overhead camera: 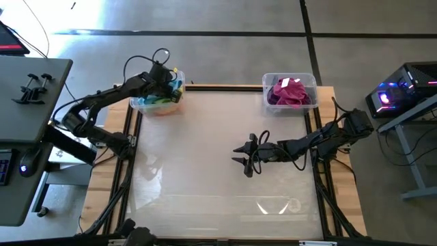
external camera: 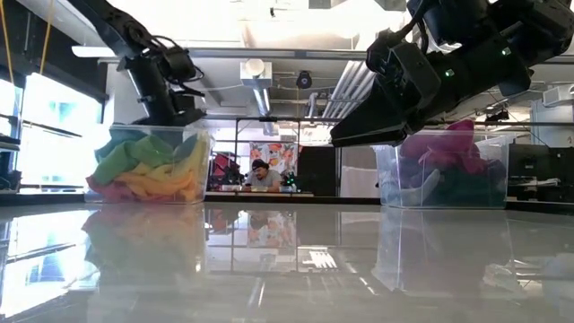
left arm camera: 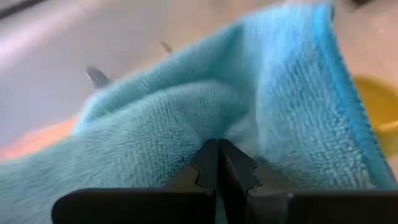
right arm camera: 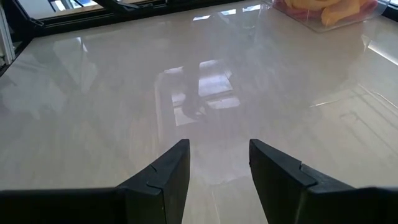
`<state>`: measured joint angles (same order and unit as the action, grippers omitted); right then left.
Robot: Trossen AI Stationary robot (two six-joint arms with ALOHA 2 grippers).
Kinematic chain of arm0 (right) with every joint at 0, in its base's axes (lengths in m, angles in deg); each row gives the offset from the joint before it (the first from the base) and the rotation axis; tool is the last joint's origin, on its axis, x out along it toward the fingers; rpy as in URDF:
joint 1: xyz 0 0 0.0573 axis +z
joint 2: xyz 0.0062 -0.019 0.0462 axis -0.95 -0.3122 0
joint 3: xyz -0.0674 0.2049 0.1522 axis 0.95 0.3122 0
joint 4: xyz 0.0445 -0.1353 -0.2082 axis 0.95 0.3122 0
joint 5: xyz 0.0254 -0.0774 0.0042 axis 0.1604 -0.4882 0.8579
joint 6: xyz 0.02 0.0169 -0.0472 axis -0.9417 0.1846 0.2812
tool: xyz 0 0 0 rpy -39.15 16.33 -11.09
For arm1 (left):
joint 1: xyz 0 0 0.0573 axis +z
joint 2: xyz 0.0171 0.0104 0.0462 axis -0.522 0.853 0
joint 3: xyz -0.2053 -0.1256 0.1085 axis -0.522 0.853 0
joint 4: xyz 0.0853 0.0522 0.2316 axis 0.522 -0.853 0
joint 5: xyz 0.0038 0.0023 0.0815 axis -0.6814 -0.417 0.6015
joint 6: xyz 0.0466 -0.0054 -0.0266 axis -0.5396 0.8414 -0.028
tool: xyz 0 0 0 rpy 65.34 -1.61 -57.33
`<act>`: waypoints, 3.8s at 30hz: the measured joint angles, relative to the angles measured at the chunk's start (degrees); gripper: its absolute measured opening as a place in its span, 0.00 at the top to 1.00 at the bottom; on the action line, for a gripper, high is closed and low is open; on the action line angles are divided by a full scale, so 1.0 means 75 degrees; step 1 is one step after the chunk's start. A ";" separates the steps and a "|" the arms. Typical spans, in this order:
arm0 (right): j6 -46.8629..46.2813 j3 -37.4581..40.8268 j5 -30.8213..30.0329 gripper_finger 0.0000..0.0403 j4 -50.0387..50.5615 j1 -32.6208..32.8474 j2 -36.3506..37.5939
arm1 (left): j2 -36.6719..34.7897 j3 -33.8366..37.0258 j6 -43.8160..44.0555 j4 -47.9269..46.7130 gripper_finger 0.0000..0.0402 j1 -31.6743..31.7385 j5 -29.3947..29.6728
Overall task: Sort towels by color in basket
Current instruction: Put the blue microfiber towel into the left transparent bin, then return to Home Position
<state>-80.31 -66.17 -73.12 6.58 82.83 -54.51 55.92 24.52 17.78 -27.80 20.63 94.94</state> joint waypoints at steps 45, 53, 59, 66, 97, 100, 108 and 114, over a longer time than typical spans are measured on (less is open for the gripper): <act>-0.0656 0.0000 0.0656 0.60 0.2416 0.0003 0.1936 | -0.2453 0.0595 0.0015 -0.0556 1.00 -0.0352 0.0534; 0.0939 0.0029 0.0980 0.60 0.3566 0.0121 0.4318 | -0.3786 0.0572 0.0050 -0.0093 1.00 -0.1522 0.0111; 0.1424 0.1302 0.1262 0.60 0.2612 0.0137 0.5992 | -0.4052 0.0738 0.0050 0.0607 1.00 -0.2880 0.0128; 0.0940 0.3168 0.1158 0.60 0.1011 0.0131 0.7779 | -0.4019 0.1655 -0.0004 0.2826 1.00 -0.4371 0.0174; 0.1277 0.4185 0.2165 0.99 0.4123 0.0128 1.1286 | -0.4035 0.5308 0.1222 0.9009 1.00 -0.6875 0.0555; 0.1398 0.4179 0.2231 0.98 0.4167 0.0131 1.1663 | -0.4038 0.5308 0.1244 0.9040 1.00 -0.6875 0.0555; 0.1888 0.4176 0.2180 1.00 0.4188 -0.0224 1.1921 | -0.4038 0.5308 0.1227 0.9035 1.00 -0.6894 0.0553; 0.1090 0.4176 0.2248 0.99 0.4174 -0.0865 1.1911 | -0.4038 0.5364 0.0513 0.9090 1.00 -0.7119 0.0505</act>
<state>-72.13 -34.85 -56.26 37.88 76.35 34.82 25.64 64.74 21.62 40.37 -32.76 98.73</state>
